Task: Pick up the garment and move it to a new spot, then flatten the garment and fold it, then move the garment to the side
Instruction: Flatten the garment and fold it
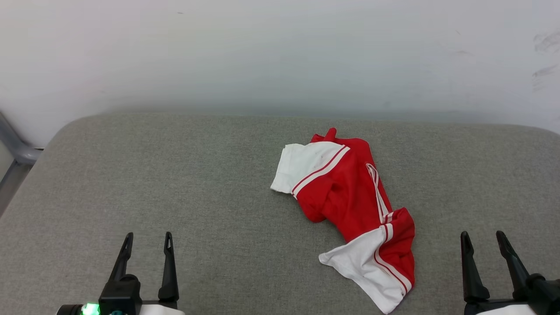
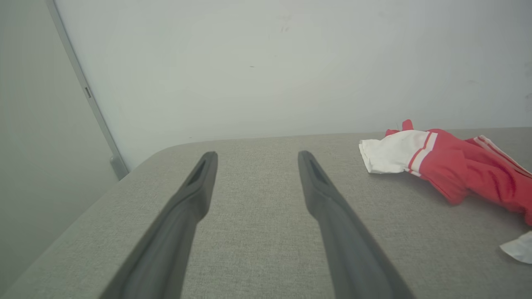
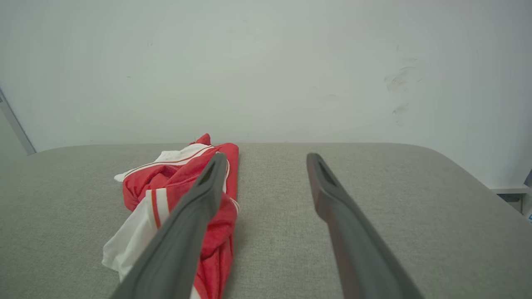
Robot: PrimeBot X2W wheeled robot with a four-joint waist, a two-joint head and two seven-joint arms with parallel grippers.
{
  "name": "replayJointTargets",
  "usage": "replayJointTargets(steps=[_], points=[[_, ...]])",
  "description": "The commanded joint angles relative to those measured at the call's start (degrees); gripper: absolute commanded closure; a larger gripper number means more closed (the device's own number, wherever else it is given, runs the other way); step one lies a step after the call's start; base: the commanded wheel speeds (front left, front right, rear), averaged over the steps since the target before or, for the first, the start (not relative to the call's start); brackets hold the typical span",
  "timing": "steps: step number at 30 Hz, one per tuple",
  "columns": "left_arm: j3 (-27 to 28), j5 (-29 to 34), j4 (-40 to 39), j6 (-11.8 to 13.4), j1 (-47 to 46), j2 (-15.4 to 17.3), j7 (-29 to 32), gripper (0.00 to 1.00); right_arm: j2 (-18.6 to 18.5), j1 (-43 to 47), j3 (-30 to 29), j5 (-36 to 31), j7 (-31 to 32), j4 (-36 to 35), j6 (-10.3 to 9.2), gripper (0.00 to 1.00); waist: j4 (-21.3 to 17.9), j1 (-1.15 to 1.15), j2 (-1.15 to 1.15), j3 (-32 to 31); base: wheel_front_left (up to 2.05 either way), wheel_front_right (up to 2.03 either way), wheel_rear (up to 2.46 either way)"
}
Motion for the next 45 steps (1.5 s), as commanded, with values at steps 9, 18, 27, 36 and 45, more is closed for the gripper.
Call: replayJointTargets(steps=[9,18,27,36,45], points=[[1.4,1.9,0.7,-1.7,0.7,-1.9,-0.1,0.00,0.1,0.5,-0.4,0.1,-0.1,0.5,-0.06,0.00,0.3,0.00,0.00,0.1,0.00,0.00,0.00],[2.5,2.6,1.8,-3.0,0.3,-2.7,-0.1,0.00,0.1,-0.1,-0.2,-0.2,-0.1,0.7,-0.06,0.00,0.5,0.00,0.00,0.1,0.00,0.00,0.00],[3.6,3.2,2.5,-4.4,-0.6,-3.3,-0.1,0.00,0.1,-0.7,-0.2,-0.2,-0.1,0.6,-0.06,0.00,0.4,0.00,0.00,0.1,0.00,0.00,0.00],[4.4,2.4,5.4,-10.4,-11.1,-0.3,-0.1,0.00,0.1,-2.3,0.3,-0.5,-0.1,-0.2,-0.06,0.00,-0.5,0.00,0.00,1.7,0.00,0.00,0.00],[3.7,0.6,14.4,-16.2,-30.3,3.1,-0.1,0.00,0.1,-6.0,1.2,-0.7,-0.1,-2.4,-0.06,0.00,-4.6,0.00,0.00,8.3,0.00,0.00,0.00]])
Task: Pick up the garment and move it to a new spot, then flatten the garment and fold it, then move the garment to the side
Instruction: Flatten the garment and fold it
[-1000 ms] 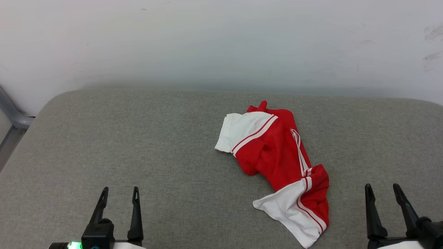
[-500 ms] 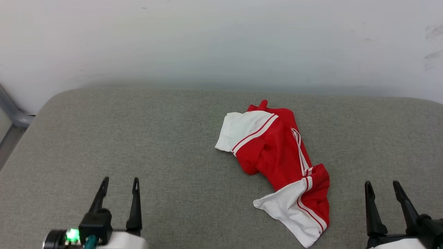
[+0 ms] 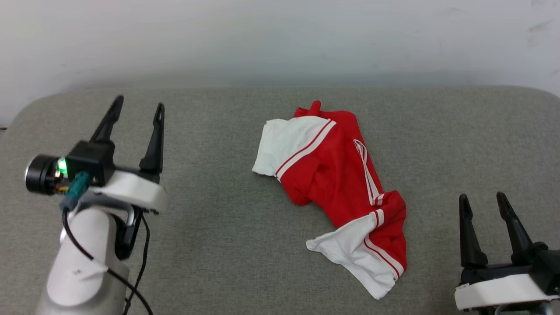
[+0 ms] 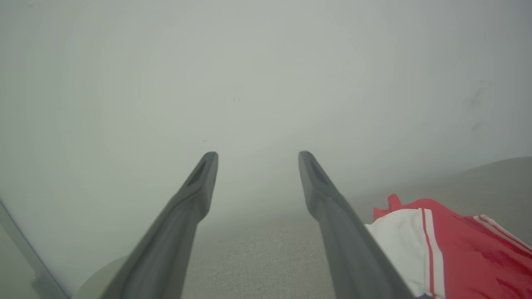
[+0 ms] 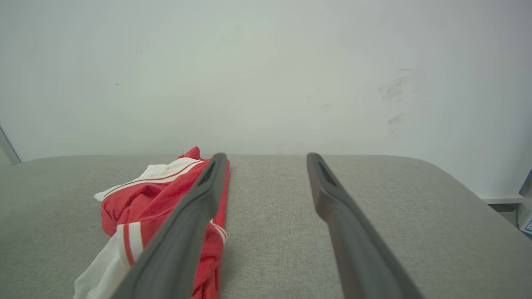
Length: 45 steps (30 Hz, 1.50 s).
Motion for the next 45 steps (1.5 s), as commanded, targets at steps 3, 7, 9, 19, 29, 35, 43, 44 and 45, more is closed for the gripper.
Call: replayJointTargets(steps=[3,7,9,19,29,35,43,44,45], points=[[-1.9,-1.6,3.8,-1.1,-7.1,1.2,1.1,0.00,0.1,-2.2,0.1,0.1,-0.1,-1.1,-0.06,0.00,-3.0,-0.01,0.00,5.3,0.00,0.00,0.00],[-6.6,-5.6,7.3,-1.7,-16.6,3.5,6.5,0.00,0.1,-4.3,-0.3,0.5,-0.1,-2.4,-0.06,0.00,-4.8,-0.01,0.00,9.8,0.00,0.00,0.00],[-10.9,-8.7,8.1,-1.7,-20.9,5.1,9.6,0.00,0.1,-5.3,-0.3,0.7,-0.1,-2.9,-0.06,0.00,-5.6,-0.01,0.00,12.0,0.00,0.00,0.00],[-30.3,-27.2,12.2,-1.7,-40.2,12.9,34.8,0.00,0.1,-9.7,0.5,1.6,-0.1,-4.3,-0.06,0.00,-9.1,-0.01,0.00,20.6,0.00,0.00,0.00],[-44.0,-38.9,13.6,-1.7,-51.0,16.4,59.4,0.00,0.1,-12.8,1.1,2.5,-0.1,-5.2,-0.06,0.00,-11.9,-0.01,0.00,26.5,0.00,0.00,0.00],[-49.5,-40.8,14.8,-1.7,-54.0,17.1,63.6,0.00,0.1,-14.1,1.6,3.1,-0.1,-5.6,-0.06,0.00,-13.0,-0.01,0.00,29.4,0.00,0.00,0.00],[-58.6,-42.2,18.0,-1.8,-52.0,18.2,67.6,0.00,0.1,-14.9,2.0,3.2,-0.1,-5.5,-0.06,0.00,-13.9,-0.01,0.00,30.6,0.00,0.00,0.00],[-58.6,-42.2,18.0,-1.8,-52.0,18.2,67.6,0.00,0.1,-14.9,2.0,3.2,-0.1,-5.5,-0.06,0.00,-13.9,-0.01,0.00,30.6,0.00,0.00,0.00],[-59.7,-42.6,17.8,-1.8,-51.7,18.4,67.9,0.63,0.1,-14.8,1.9,3.2,-0.1,-5.5,-0.06,0.00,-13.8,-0.01,0.00,30.5,0.00,0.00,0.00]])
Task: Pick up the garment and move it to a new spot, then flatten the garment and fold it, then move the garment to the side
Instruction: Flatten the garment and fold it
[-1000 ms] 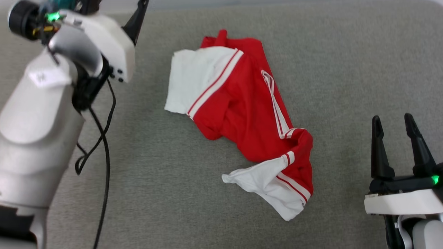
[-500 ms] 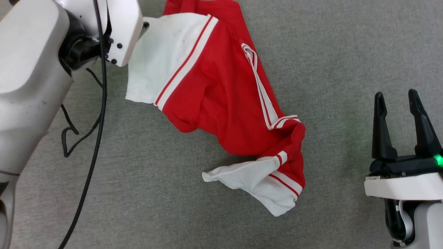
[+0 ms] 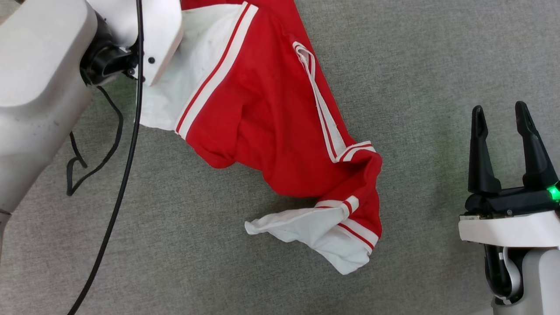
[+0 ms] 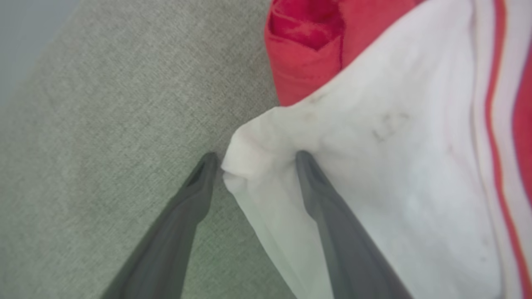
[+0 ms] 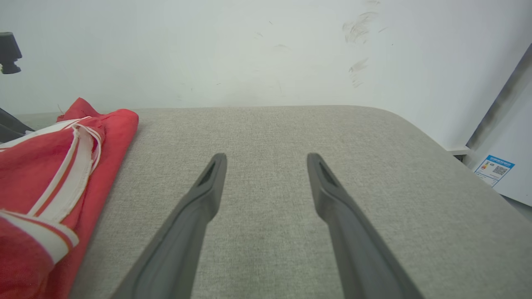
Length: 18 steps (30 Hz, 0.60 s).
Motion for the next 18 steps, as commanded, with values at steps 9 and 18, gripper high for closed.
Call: replayJointTargets(steps=[9,18], points=[[-4.5,0.2,0.7,-0.1,0.8,0.2,-9.7,1.00,0.1,0.4,-0.7,-1.4,-0.1,0.3,-0.06,0.00,2.6,0.01,0.00,-3.5,0.00,0.00,0.00],[-3.9,0.5,-0.8,-0.1,3.6,0.3,-28.8,1.00,0.1,4.3,-1.6,-3.6,-0.1,1.7,-0.06,0.00,9.3,0.01,0.00,-12.7,0.00,0.00,0.00]])
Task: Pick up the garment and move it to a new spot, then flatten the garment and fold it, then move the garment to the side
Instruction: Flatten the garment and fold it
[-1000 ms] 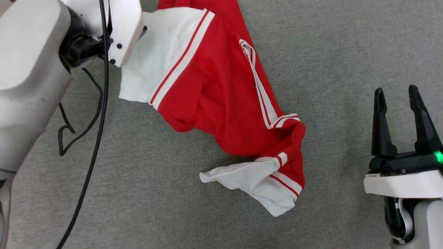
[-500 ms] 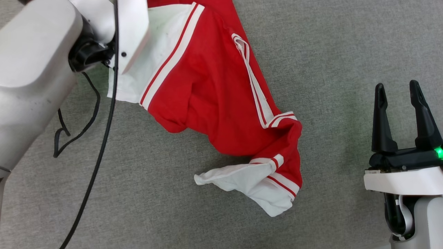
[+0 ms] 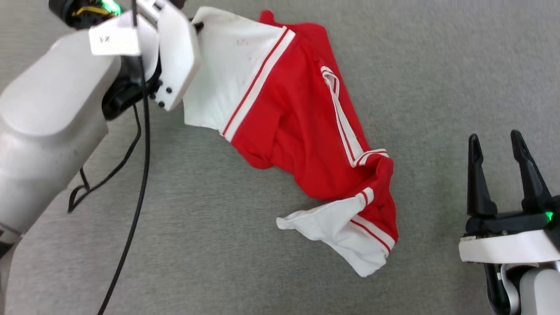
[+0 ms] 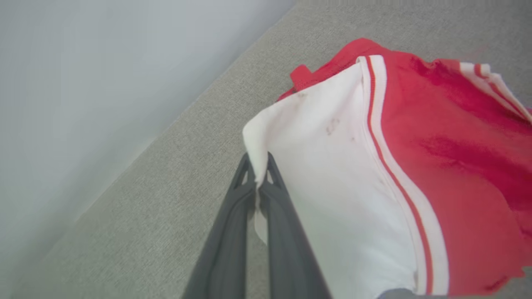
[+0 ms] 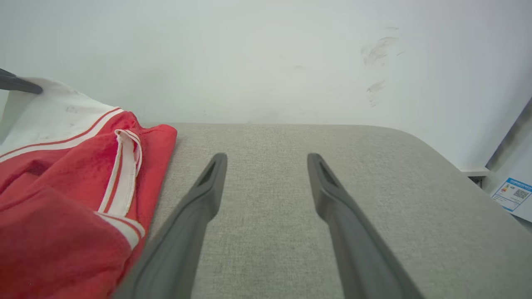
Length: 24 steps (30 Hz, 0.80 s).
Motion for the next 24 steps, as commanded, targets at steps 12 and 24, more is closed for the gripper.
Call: replayJointTargets(steps=[12,24], points=[[1.7,-2.9,-7.2,4.4,15.5,10.3,-11.4,1.00,0.1,4.5,-1.1,-1.7,-0.1,1.0,-0.06,0.00,10.6,0.01,0.00,-10.1,0.00,0.00,0.00],[2.0,-9.1,-11.8,12.8,36.6,17.8,-21.9,1.00,0.1,6.6,-1.0,-2.1,-0.1,1.8,-0.06,0.00,13.5,0.01,0.00,-12.8,0.00,0.00,0.00]])
